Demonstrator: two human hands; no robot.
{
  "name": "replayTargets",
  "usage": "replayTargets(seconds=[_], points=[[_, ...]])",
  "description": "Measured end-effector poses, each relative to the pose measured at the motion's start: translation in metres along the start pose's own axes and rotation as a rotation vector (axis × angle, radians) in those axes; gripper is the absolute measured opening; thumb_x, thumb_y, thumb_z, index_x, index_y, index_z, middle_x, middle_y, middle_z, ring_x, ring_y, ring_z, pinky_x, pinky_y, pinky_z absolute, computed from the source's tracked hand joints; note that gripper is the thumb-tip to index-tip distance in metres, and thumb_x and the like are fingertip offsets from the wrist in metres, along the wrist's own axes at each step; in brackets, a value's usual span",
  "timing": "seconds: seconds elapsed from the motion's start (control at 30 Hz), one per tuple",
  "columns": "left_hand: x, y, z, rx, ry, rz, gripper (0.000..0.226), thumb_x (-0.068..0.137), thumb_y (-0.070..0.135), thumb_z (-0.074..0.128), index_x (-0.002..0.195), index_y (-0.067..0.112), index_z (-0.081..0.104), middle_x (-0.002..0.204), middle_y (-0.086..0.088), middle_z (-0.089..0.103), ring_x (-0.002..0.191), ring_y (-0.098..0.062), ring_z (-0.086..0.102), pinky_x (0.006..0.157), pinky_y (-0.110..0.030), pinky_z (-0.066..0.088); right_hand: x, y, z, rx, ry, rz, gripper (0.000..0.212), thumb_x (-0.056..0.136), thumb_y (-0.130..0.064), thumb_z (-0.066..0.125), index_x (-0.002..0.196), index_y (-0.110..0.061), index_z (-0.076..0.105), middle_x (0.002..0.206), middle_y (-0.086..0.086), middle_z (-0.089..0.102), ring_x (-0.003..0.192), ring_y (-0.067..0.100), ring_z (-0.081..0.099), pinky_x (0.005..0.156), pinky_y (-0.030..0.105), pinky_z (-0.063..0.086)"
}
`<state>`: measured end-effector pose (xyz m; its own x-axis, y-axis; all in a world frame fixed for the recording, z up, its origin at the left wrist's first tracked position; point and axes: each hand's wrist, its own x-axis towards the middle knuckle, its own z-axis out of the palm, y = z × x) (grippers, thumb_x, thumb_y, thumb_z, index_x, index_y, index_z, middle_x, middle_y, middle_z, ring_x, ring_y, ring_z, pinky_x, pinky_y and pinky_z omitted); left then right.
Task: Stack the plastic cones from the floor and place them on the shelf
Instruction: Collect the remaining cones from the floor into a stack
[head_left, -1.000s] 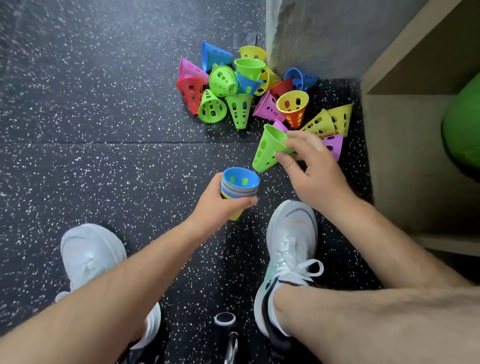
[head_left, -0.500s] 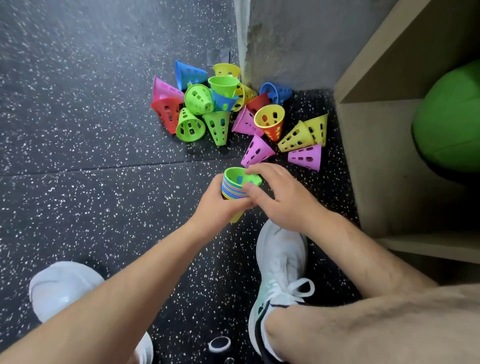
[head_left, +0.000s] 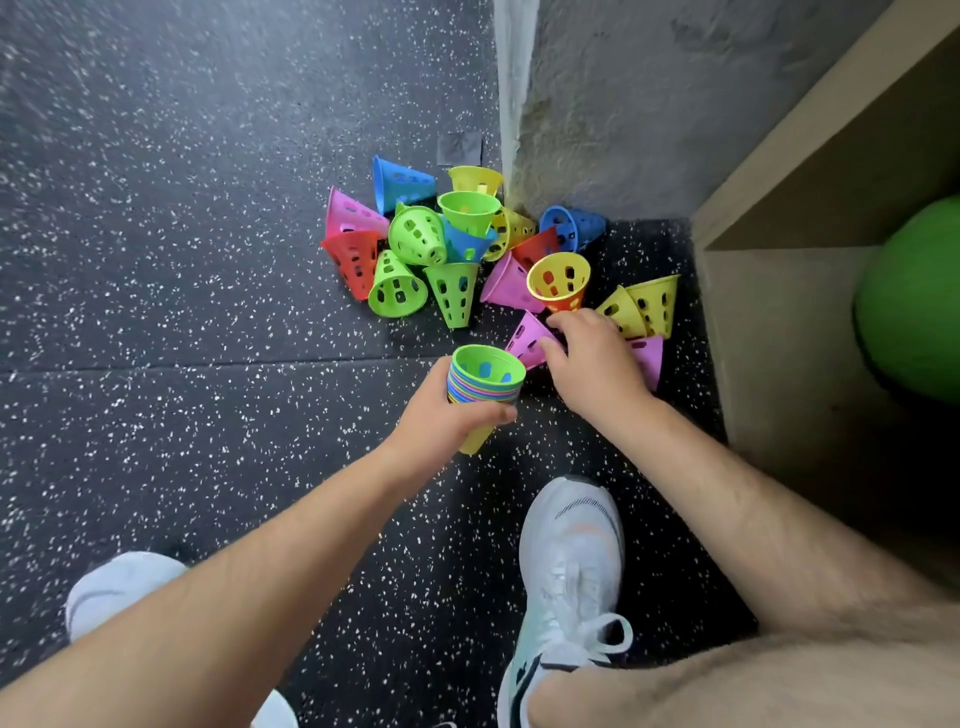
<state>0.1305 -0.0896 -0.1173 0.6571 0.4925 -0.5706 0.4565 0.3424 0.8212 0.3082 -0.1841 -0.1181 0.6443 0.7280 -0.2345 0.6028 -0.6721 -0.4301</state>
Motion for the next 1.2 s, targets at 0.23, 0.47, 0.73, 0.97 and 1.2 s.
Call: replayTargets(seconds=[0.23,0.47,0.73,0.97,1.2], points=[[0.006,-0.005,-0.008,0.000,0.011,-0.017,0.067,0.059,0.028,0.087,0.119,0.019,0.059,0.105,-0.008,0.073,0.085,-0.012,0.067,0.075,-0.032,0.051,0.000,0.004,0.006,0.119,-0.029,-0.005,0.019,0.101,-0.026,0.053,0.114,-0.018,0.064,0.105,0.006,0.063,0.100,0.025,0.056,0.086,0.040,0.048],[0.003,-0.013,-0.012,0.016,0.009,-0.031,0.063,0.061,0.024,0.086,0.118,0.017,0.059,0.097,-0.002,0.072,0.081,-0.011,0.065,0.075,-0.030,0.051,-0.021,-0.003,-0.008,0.276,0.145,-0.103,0.020,0.102,-0.021,0.051,0.115,-0.013,0.065,0.113,0.004,0.063,0.104,0.019,0.056,0.088,0.031,0.044],[0.006,-0.014,-0.005,0.032,0.015,0.025,0.069,0.057,0.031,0.089,0.119,0.020,0.059,0.107,-0.012,0.073,0.084,-0.015,0.067,0.080,-0.042,0.054,-0.038,-0.014,-0.019,0.257,0.245,-0.345,0.019,0.100,-0.017,0.056,0.114,-0.010,0.067,0.121,0.010,0.063,0.115,0.029,0.058,0.099,0.040,0.048],[0.016,-0.002,0.007,0.005,-0.028,0.071,0.069,0.061,0.025,0.091,0.122,0.015,0.060,0.105,-0.018,0.072,0.083,-0.019,0.068,0.072,-0.039,0.052,-0.051,-0.013,-0.021,0.375,-0.060,-0.213,0.042,0.102,-0.055,0.040,0.131,-0.029,0.053,0.125,-0.012,0.061,0.117,0.007,0.054,0.098,0.034,0.048],[0.024,0.012,0.016,-0.022,-0.035,0.088,0.076,0.056,0.033,0.092,0.123,0.015,0.061,0.109,-0.015,0.073,0.087,-0.018,0.068,0.081,-0.039,0.056,-0.022,0.006,-0.025,0.263,0.198,-0.224,0.029,0.100,-0.021,0.055,0.128,-0.017,0.062,0.127,0.000,0.056,0.114,0.016,0.054,0.099,0.032,0.044]])
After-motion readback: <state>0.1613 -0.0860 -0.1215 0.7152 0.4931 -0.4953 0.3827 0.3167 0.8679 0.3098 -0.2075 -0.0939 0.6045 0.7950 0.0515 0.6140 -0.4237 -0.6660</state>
